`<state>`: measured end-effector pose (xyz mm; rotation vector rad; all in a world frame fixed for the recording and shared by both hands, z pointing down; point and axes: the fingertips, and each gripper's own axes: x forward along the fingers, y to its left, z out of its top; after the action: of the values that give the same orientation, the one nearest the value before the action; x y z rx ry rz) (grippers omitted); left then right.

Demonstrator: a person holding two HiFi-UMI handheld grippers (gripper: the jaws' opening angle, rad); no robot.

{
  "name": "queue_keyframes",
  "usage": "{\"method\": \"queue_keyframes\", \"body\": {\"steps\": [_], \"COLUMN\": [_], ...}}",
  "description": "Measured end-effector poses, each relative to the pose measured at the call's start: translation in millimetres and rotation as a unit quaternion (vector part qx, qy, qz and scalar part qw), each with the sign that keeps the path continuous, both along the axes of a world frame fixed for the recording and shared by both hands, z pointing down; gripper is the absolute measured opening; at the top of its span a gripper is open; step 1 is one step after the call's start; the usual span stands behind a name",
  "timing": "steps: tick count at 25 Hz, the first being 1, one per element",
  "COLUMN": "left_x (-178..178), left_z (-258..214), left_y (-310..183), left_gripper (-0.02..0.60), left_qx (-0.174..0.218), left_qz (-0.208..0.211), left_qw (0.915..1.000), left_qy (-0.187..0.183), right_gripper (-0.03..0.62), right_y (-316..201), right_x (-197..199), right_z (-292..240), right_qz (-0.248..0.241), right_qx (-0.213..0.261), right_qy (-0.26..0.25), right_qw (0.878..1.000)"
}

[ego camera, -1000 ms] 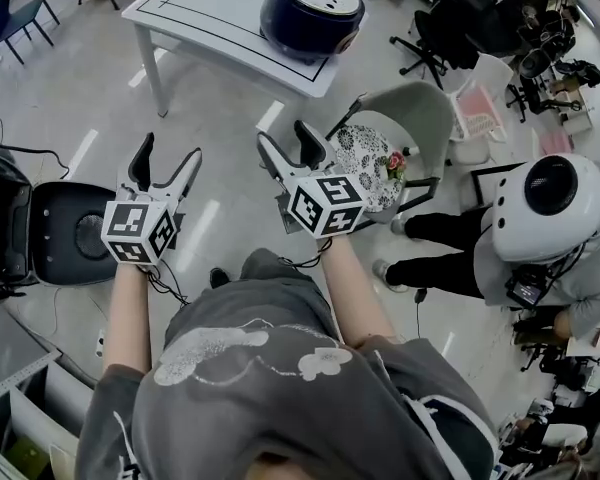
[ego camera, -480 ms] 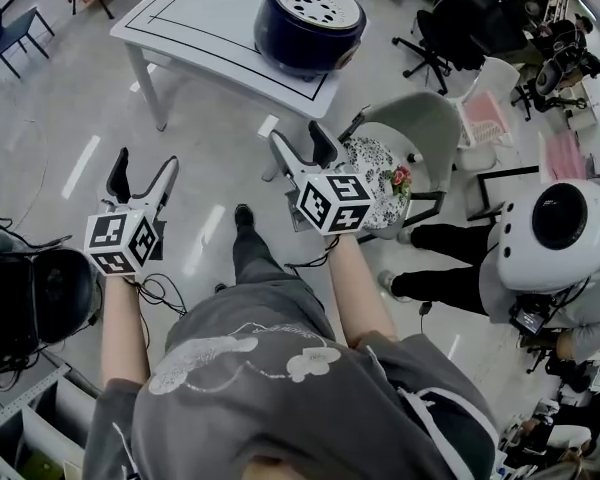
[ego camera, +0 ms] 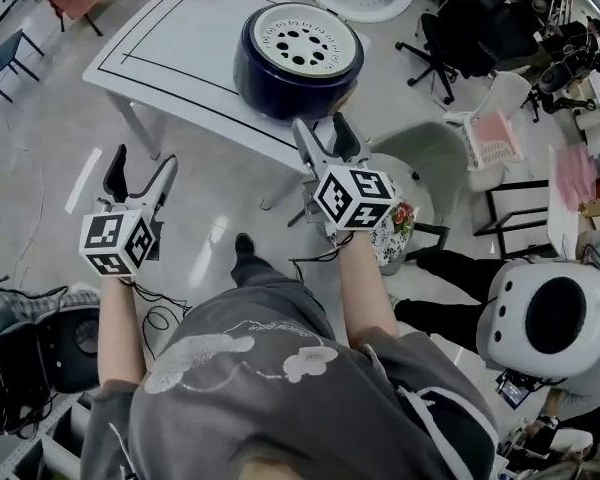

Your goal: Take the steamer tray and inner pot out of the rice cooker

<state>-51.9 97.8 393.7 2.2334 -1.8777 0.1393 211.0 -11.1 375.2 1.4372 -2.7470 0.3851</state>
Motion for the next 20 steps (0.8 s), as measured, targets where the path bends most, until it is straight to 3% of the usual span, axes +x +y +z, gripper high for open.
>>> {"method": "queue_keyframes", "body": {"steps": [7, 20], "left_x": [25.7, 47.6], "left_z": [-18.0, -19.8], "left_y": [-106.1, -223.1], "left_gripper": [0.410, 0.409], "left_qx": [0.012, 0.011], "left_qz": [0.017, 0.045], "left_qw": [0.9997, 0.9979], "left_qy": [-0.014, -0.044], "right_gripper": [0.316, 0.316], "right_y": [-91.5, -183.0], "right_x": [47.0, 61.1], "right_z": [-28.9, -16.4], "right_qz": [0.037, 0.036], "right_qx": [0.015, -0.020], "right_qy": [-0.008, 0.063], "right_qw": [0.999, 0.997]}}
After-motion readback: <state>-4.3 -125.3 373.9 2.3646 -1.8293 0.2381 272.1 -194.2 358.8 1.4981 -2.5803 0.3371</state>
